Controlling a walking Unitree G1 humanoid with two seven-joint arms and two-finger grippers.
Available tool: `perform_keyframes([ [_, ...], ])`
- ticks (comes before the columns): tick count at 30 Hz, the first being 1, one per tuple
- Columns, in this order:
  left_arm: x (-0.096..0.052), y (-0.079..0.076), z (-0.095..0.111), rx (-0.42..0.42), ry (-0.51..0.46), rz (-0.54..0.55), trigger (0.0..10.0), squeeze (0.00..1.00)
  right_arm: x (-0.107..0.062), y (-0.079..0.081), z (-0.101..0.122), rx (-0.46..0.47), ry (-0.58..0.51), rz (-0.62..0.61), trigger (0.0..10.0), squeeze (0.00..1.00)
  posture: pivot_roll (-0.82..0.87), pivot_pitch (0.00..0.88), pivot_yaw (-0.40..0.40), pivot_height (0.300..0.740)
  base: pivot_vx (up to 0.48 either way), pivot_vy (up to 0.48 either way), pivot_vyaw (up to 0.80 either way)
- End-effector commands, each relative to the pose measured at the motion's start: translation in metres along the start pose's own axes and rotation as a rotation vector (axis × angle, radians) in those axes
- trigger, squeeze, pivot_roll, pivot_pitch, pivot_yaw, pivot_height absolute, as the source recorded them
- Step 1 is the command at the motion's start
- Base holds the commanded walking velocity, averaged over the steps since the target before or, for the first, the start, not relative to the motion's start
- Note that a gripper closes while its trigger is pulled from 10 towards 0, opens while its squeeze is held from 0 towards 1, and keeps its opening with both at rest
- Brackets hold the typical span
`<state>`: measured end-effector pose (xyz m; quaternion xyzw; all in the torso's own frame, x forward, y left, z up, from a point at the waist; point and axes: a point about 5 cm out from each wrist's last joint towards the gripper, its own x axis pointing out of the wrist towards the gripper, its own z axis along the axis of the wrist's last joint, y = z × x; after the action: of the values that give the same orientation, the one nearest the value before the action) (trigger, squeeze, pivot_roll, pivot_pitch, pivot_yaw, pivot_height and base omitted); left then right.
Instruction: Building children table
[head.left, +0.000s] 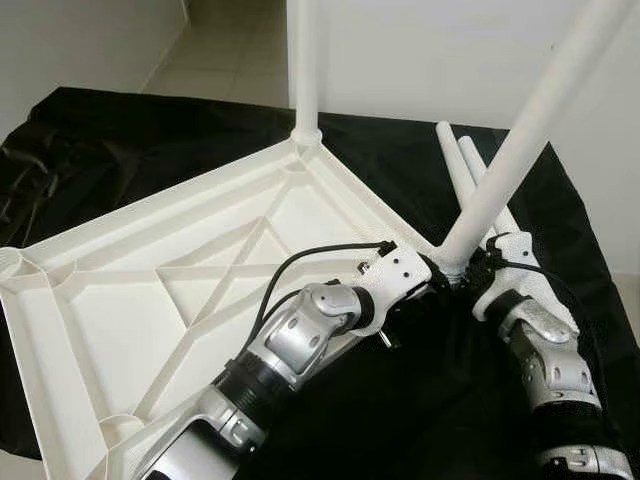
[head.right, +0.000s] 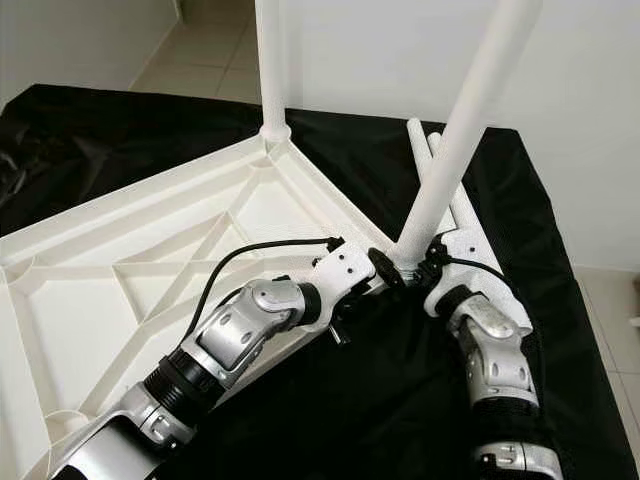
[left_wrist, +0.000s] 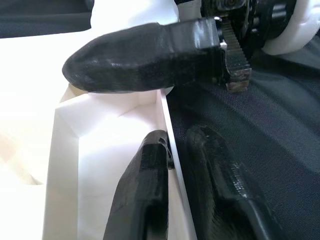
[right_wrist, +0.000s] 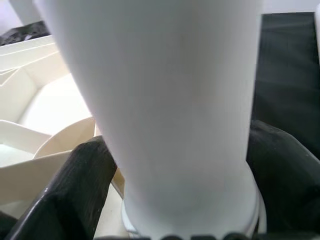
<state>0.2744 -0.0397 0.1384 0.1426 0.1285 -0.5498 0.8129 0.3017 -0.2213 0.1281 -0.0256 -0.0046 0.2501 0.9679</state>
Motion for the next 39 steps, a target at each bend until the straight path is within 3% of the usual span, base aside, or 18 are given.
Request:
perform_keyframes([
  [1,0.004,-0.011,-0.026,-0.055,0.092,-0.062,10.0,0.0,-0.002,-0.004,-0.009,0.01,0.035,0.014,10.0,0.0,-0.07,0.101,0.01,0.74,0.0,0.0,0.0],
  [9,0.004,-0.011,-0.025,-0.043,0.089,-0.066,10.0,0.0,0.005,-0.018,-0.014,-0.004,0.072,0.046,10.0,0.0,-0.06,0.1,0.009,0.74,0.0,0.0,0.0],
  [10,0.004,-0.011,-0.025,-0.042,0.088,-0.067,10.0,0.0,0.006,-0.019,-0.014,-0.007,0.073,0.054,4.8,0.0,-0.06,0.1,0.009,0.74,0.0,0.0,0.0],
  [11,0.004,-0.011,-0.025,-0.042,0.088,-0.067,10.0,0.0,0.006,-0.019,-0.014,-0.007,0.073,0.054,4.8,0.0,-0.06,0.1,0.009,0.74,0.0,0.0,0.0],
  [12,0.004,-0.011,-0.025,-0.041,0.088,-0.068,10.0,0.0,0.007,-0.02,-0.014,-0.004,0.074,0.055,3.9,0.0,-0.06,0.1,0.009,0.74,0.0,0.0,0.0],
  [13,0.004,-0.011,-0.025,-0.041,0.088,-0.068,10.0,0.0,0.007,-0.02,-0.014,-0.004,0.074,0.055,3.9,0.0,-0.06,0.1,0.009,0.74,0.0,0.0,0.0],
  [14,0.004,-0.011,-0.025,-0.04,0.088,-0.068,10.0,0.0,0.008,-0.02,-0.014,0.009,0.074,0.059,0.0,0.0,-0.05,0.097,0.009,0.74,0.0,0.0,0.0],
  [29,0.004,-0.013,-0.024,-0.035,0.085,-0.077,10.0,0.0,0.016,-0.013,-0.016,0.015,0.06,0.105,0.0,0.0,-0.05,0.098,0.005,0.74,0.0,0.0,0.0],
  [30,0.004,-0.013,-0.025,-0.034,0.086,-0.079,10.0,0.0,0.017,-0.011,-0.016,0.01,0.064,0.097,9.6,0.0,-0.05,0.102,0.004,0.74,0.0,0.0,0.0],
  [39,0.003,-0.015,-0.026,-0.038,0.09,-0.083,10.0,0.0,0.025,0.009,-0.003,0.018,-0.032,0.049,10.0,0.0,-0.05,0.106,-0.003,0.74,0.0,0.0,0.0],
])
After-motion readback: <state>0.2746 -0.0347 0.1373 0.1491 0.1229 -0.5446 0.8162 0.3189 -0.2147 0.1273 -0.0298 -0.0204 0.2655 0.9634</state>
